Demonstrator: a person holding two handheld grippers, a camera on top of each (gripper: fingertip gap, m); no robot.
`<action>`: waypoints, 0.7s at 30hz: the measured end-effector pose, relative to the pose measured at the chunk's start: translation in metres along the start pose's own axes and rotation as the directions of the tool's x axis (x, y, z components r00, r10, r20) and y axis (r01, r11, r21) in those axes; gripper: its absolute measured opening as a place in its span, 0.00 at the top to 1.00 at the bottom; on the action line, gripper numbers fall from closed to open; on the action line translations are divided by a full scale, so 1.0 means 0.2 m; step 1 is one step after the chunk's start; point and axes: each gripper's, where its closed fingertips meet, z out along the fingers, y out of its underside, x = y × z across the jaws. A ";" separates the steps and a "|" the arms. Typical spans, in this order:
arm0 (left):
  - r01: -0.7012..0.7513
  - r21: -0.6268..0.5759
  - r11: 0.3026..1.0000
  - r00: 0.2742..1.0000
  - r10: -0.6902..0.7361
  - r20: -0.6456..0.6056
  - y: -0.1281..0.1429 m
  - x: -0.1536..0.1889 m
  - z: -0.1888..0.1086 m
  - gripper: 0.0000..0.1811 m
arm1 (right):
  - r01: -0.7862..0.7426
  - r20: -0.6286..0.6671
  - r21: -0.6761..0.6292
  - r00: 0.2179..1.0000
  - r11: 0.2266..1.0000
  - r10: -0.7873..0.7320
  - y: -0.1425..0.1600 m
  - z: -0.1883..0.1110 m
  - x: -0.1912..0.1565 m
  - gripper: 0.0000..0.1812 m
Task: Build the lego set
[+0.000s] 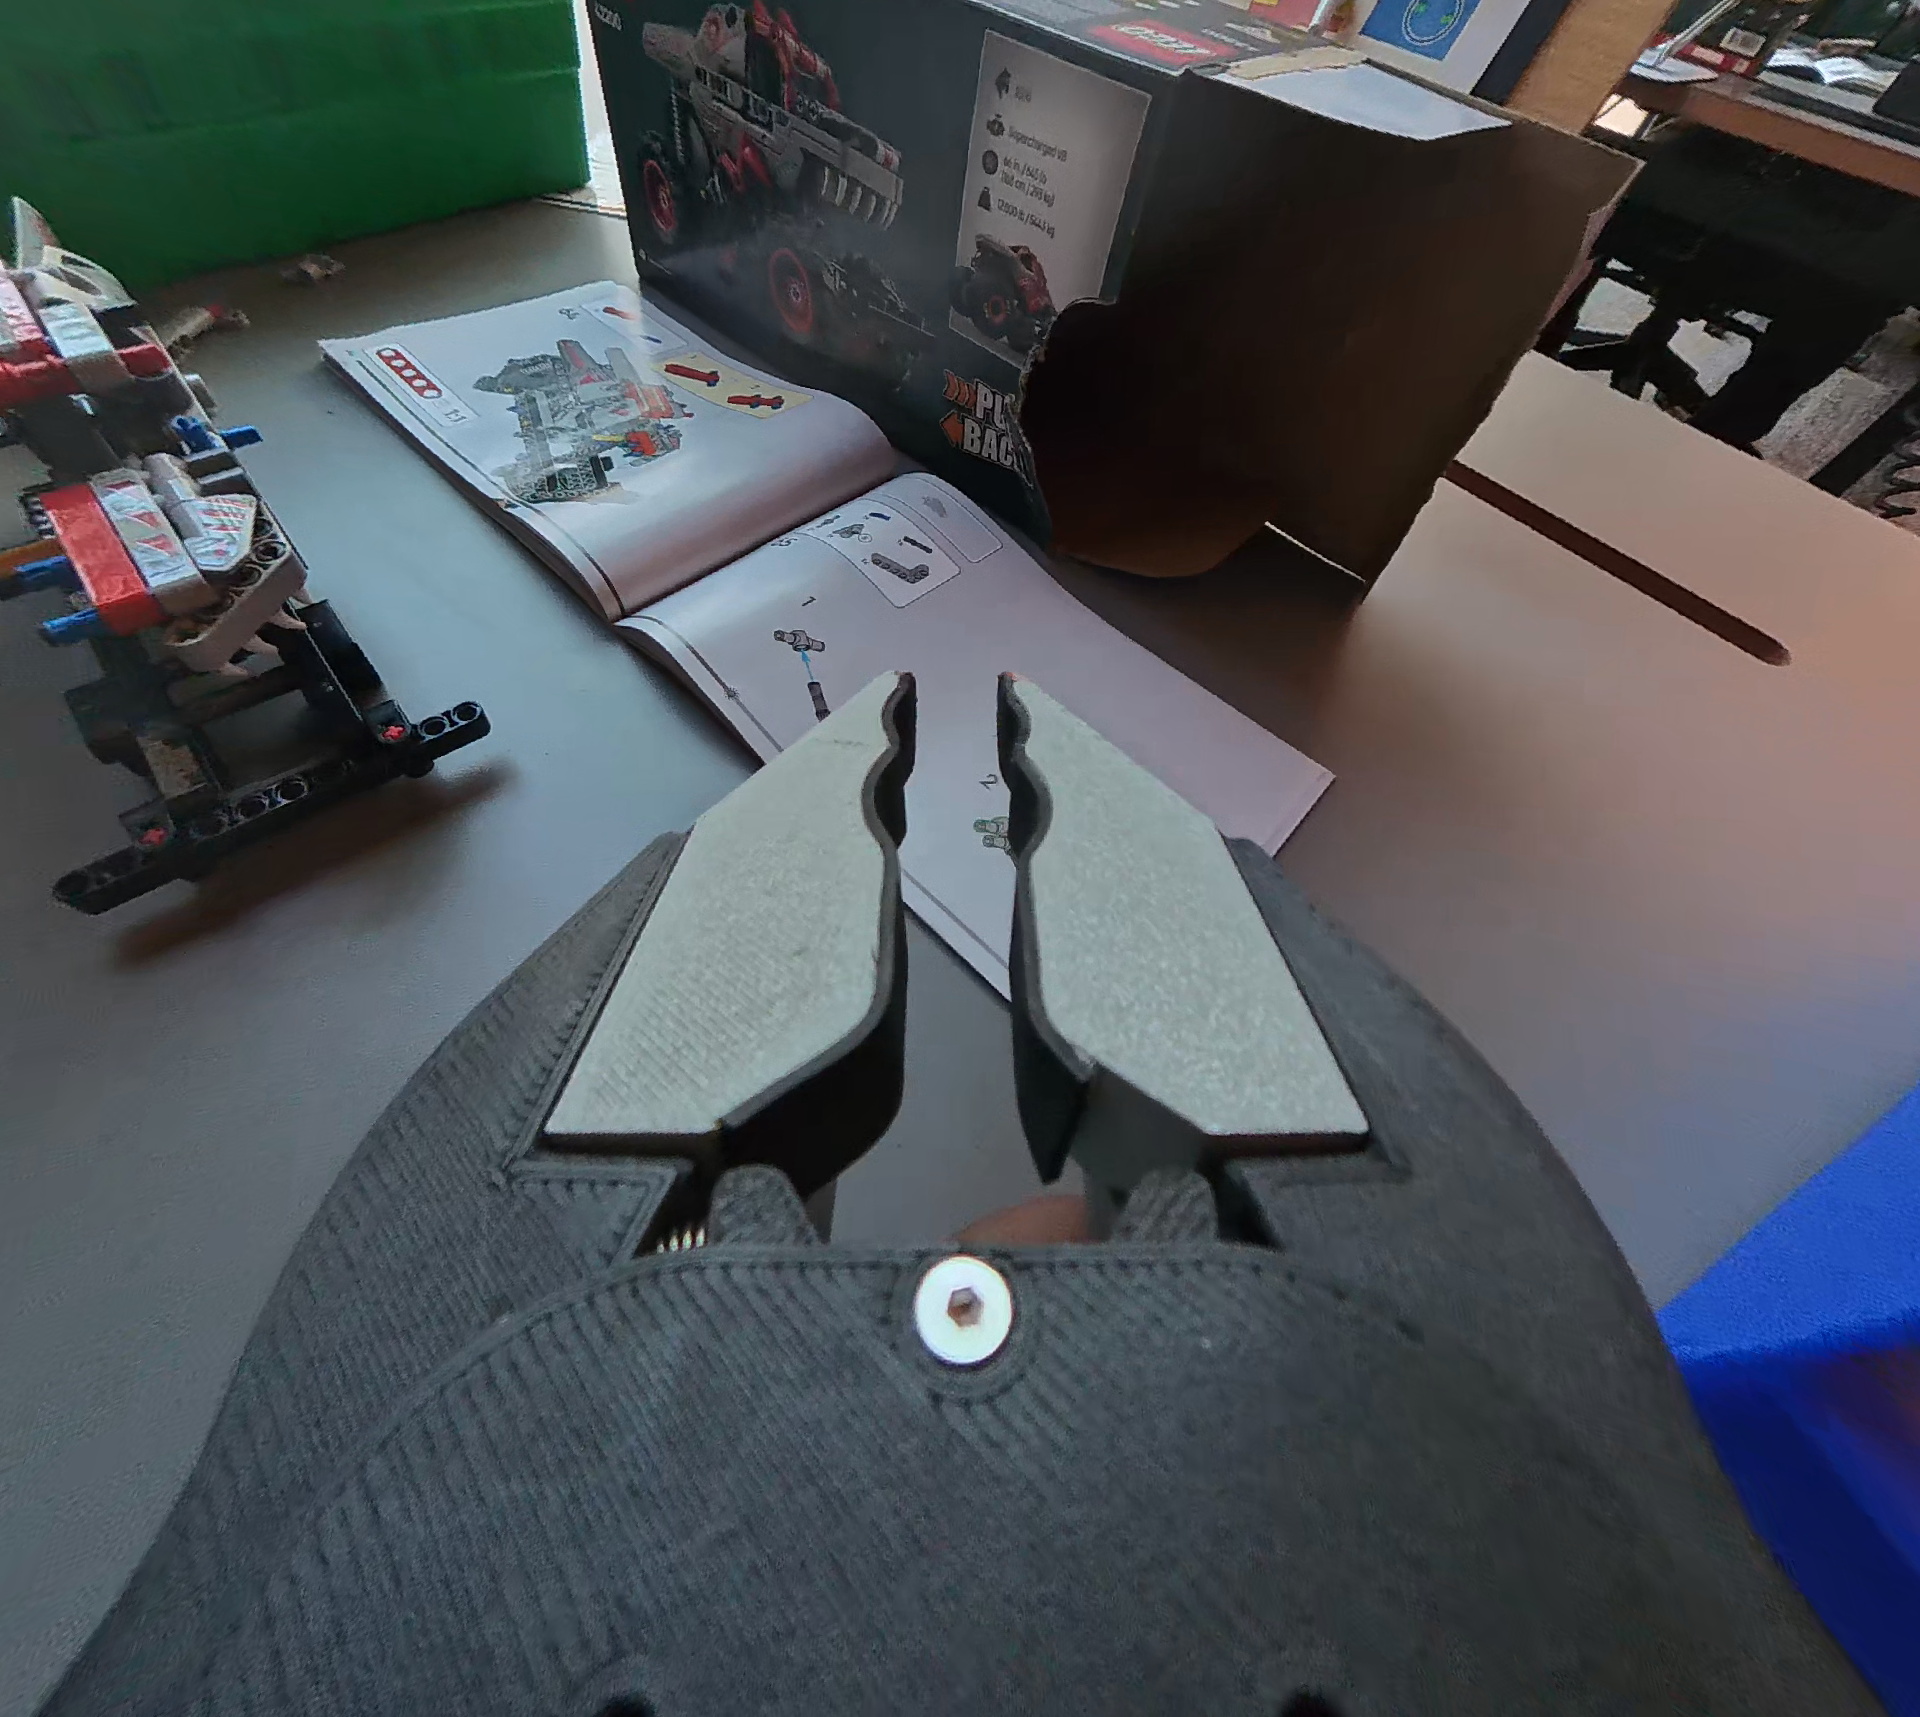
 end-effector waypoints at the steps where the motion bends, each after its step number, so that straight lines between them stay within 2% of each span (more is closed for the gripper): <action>1: 0.014 0.023 1.000 1.000 -0.014 0.004 0.00 0.00 -0.02 0.85 | -0.001 -0.003 0.003 1.000 1.000 0.001 0.00 0.00 0.00 0.93; 7: 0.166 0.181 0.969 0.986 -0.166 -0.018 0.02 0.06 -0.07 0.84 | 0.007 0.068 0.042 0.998 0.999 -0.010 -0.04 -0.01 -0.06 0.91; 11: 0.250 0.287 0.925 0.962 -0.270 0.033 0.02 -0.03 -0.11 0.84 | 0.002 0.169 0.096 0.985 0.995 -0.018 -0.10 -0.03 -0.17 0.89; 14: 0.316 0.330 0.890 0.941 -0.337 0.008 0.05 -0.10 -0.14 1.00 | 0.000 0.159 0.090 0.987 0.996 -0.014 -0.09 -0.03 -0.16 0.89; 17: 0.334 0.338 0.880 0.940 -0.336 -0.053 0.06 -0.10 -0.17 1.00 | -0.023 0.122 0.070 0.992 0.997 0.014 -0.07 -0.02 -0.11 0.90; 21: 0.315 0.389 0.866 0.944 -0.329 -0.034 0.06 -0.13 -0.22 1.00 | -0.078 0.099 0.099 0.993 0.992 0.068 -0.09 -0.05 -0.05 0.91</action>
